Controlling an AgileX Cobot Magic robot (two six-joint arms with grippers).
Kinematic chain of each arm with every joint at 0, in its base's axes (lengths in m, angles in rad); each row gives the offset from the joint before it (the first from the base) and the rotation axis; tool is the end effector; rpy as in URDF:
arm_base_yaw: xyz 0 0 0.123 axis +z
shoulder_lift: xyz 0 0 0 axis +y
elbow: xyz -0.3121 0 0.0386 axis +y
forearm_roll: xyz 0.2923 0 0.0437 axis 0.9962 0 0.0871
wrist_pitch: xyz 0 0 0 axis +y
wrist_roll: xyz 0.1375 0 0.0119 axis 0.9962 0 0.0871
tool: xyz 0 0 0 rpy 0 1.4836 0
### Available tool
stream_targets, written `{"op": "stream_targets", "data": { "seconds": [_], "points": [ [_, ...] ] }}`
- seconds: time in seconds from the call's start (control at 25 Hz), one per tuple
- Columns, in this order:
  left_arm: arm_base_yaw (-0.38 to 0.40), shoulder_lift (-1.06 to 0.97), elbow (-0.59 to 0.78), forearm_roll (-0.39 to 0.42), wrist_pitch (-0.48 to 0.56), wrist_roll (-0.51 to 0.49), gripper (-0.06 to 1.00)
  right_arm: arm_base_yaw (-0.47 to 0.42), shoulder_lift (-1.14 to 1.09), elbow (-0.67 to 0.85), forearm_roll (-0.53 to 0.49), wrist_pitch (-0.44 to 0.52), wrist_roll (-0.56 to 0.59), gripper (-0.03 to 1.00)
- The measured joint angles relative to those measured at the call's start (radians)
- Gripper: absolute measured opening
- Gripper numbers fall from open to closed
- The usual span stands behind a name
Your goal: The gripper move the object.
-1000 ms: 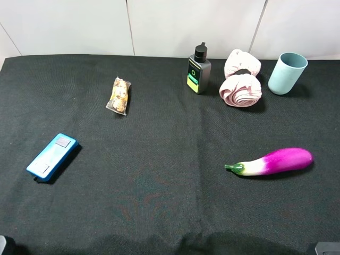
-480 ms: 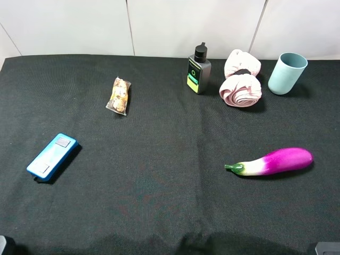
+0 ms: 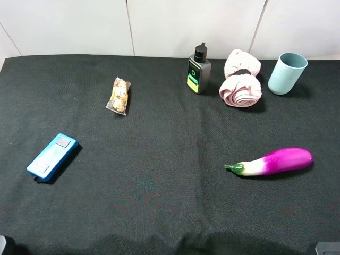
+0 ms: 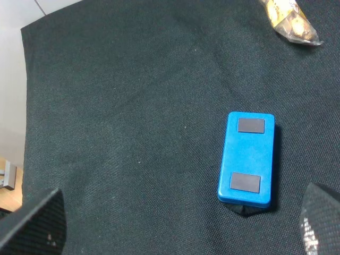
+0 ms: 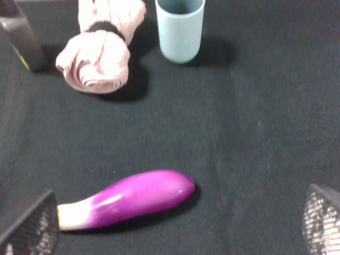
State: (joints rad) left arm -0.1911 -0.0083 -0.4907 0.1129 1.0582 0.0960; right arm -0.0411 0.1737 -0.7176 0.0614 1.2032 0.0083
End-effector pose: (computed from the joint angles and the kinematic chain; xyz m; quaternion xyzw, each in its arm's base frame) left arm 0.0475 0.0046 0.2750 0.1198 0.8430 0.0315 0.5234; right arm 0.0429 0.0061 0.3290 0.0176 0.8773 0.0226 0.4791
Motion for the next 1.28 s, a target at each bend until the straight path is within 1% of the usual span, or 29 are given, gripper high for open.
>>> {"op": "stream_targets", "data": {
  "seconds": [0.24, 0.44, 0.68, 1.0, 1.28],
  "points": [
    [0.000, 0.000, 0.000, 0.000, 0.000, 0.000, 0.93, 0.000, -0.169, 0.110, -0.001, -0.110, 0.000, 0.69],
    [0.000, 0.000, 0.000, 0.000, 0.000, 0.000, 0.93, 0.000, -0.178, 0.203, -0.002, -0.157, -0.001, 0.69],
    [0.000, 0.000, 0.000, 0.000, 0.000, 0.000, 0.93, 0.000, -0.179, 0.220, -0.002, -0.179, -0.001, 0.69],
    [0.000, 0.000, 0.000, 0.000, 0.000, 0.000, 0.93, 0.000, -0.180, 0.220, -0.039, -0.179, -0.008, 0.69],
    [0.000, 0.000, 0.000, 0.000, 0.000, 0.000, 0.93, 0.000, -0.180, 0.220, -0.043, -0.179, -0.008, 0.69]
  ]
}}
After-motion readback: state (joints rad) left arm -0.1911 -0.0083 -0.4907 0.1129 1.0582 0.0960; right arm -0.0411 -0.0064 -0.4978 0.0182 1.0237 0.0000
